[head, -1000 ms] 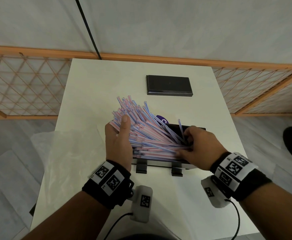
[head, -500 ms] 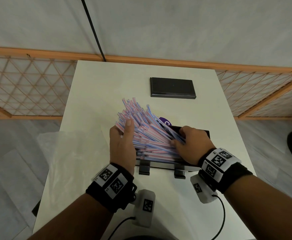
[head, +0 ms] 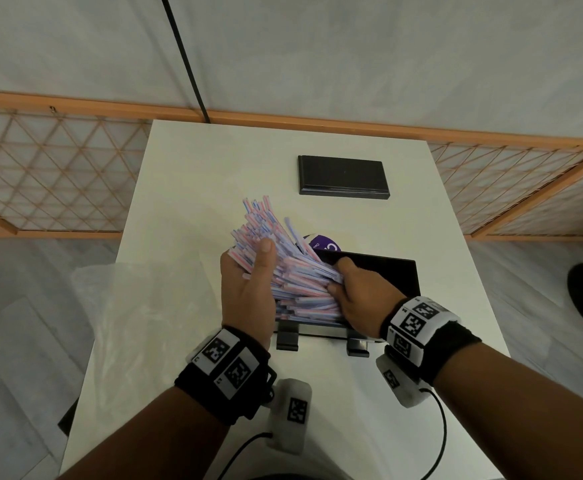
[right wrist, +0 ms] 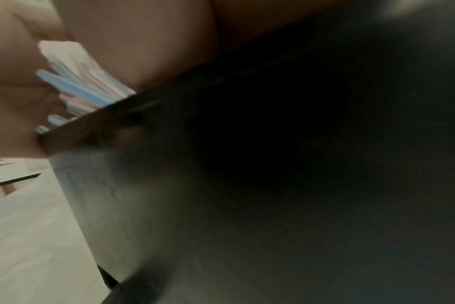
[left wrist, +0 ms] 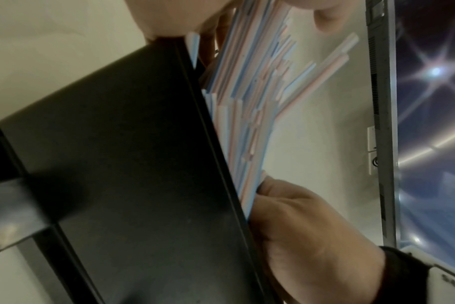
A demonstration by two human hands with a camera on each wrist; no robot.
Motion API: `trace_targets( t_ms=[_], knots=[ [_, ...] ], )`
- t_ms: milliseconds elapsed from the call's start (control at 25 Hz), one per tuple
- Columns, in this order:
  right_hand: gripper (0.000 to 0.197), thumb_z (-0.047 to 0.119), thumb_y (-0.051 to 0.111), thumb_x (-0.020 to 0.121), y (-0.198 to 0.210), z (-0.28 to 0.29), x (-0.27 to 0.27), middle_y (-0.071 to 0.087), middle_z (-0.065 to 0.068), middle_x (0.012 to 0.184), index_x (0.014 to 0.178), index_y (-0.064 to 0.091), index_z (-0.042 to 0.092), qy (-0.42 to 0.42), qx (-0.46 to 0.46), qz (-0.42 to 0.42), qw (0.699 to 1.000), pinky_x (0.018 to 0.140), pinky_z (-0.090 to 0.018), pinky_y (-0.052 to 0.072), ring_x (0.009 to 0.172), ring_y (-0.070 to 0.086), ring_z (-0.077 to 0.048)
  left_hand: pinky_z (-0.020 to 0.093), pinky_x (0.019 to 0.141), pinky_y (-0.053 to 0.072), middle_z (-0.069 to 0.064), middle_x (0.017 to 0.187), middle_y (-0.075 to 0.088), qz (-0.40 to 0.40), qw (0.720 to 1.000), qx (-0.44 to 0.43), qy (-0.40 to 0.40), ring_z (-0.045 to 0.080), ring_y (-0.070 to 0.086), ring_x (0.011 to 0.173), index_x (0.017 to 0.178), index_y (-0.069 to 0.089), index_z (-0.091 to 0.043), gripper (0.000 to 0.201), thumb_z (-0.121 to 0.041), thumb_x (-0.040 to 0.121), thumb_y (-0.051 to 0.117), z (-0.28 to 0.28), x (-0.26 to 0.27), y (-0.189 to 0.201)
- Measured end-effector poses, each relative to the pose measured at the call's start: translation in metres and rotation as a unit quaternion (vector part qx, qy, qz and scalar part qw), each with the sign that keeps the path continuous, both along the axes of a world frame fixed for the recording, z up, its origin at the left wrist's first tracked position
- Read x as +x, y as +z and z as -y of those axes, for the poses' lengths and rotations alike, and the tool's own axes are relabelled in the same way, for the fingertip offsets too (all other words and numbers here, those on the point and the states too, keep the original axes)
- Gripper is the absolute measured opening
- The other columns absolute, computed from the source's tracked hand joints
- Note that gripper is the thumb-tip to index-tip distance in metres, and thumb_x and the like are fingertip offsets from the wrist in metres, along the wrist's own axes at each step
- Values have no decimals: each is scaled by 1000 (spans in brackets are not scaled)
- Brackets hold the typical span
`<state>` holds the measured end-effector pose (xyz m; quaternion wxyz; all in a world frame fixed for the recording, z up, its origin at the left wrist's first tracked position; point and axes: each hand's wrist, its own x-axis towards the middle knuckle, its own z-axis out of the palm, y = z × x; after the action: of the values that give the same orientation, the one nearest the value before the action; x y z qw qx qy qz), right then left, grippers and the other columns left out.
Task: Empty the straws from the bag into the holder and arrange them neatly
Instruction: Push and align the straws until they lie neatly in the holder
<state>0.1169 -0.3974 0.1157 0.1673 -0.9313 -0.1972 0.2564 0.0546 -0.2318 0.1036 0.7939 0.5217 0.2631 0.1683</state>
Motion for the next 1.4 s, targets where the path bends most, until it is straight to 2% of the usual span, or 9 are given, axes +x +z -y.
trace_targets(
  t_ms=[120,240,400,480,640,800,960,1120,1400],
  knots=[
    [12,19,46,99,10,-9,-5,59,-6,101,109,46,14,24,70,48,996,80,-40,45,90,56,-29,55,99,54,2,106,72,2,1000,0,7,25,70,107,105,59,-23,49,-60,74,67,-1,1,2],
    [27,6,52,87,15,-15,-8,55,-2,104,110,44,18,24,72,66,995,80,-37,45,92,52,-24,58,94,56,5,103,70,5,1000,6,2,28,71,103,103,57,-19,52,-60,73,68,-3,-1,4],
    [27,5,56,84,16,-17,-10,54,2,99,105,47,19,21,93,64,993,74,-28,37,88,50,-20,55,92,58,8,111,73,-10,999,48,-1,24,73,102,118,56,-7,73,-55,68,79,-3,-1,1],
    [20,13,58,87,20,-7,-10,59,5,95,104,50,19,4,118,53,992,73,-28,37,85,54,-18,45,89,60,8,114,71,-5,998,65,-15,18,73,101,122,54,-5,81,-54,66,83,-3,-2,2],
    [39,23,63,73,31,33,-7,67,9,104,110,56,26,-80,140,20,987,85,-26,47,98,63,-16,16,70,55,1,99,68,12,999,44,-12,-1,70,81,122,52,2,69,-46,79,78,-6,-6,6],
    [57,22,69,73,28,52,-1,61,12,110,127,52,29,-15,14,-33,999,78,-13,45,100,61,-12,38,80,60,4,101,71,0,1000,23,-5,15,73,90,116,54,-4,74,-58,70,74,-5,-3,6],
    [67,44,67,75,3,35,4,64,13,125,138,42,43,53,101,-117,987,98,-37,49,114,62,-11,50,90,60,5,108,72,-2,1000,15,7,22,73,100,116,57,-10,71,-59,67,73,-2,-2,4],
    [71,80,43,76,-20,23,4,58,4,122,132,44,36,94,-12,-18,995,98,-43,47,113,56,-19,53,91,56,5,97,70,1,1000,9,23,23,69,93,104,57,-12,59,-58,69,72,-6,-4,1],
    [37,43,58,93,-1,-9,-2,46,4,102,117,56,14,117,117,47,985,80,-23,35,90,44,-11,13,70,53,-1,97,65,20,998,39,45,-8,66,73,122,50,2,45,-25,93,70,-9,5,7]
  ],
)
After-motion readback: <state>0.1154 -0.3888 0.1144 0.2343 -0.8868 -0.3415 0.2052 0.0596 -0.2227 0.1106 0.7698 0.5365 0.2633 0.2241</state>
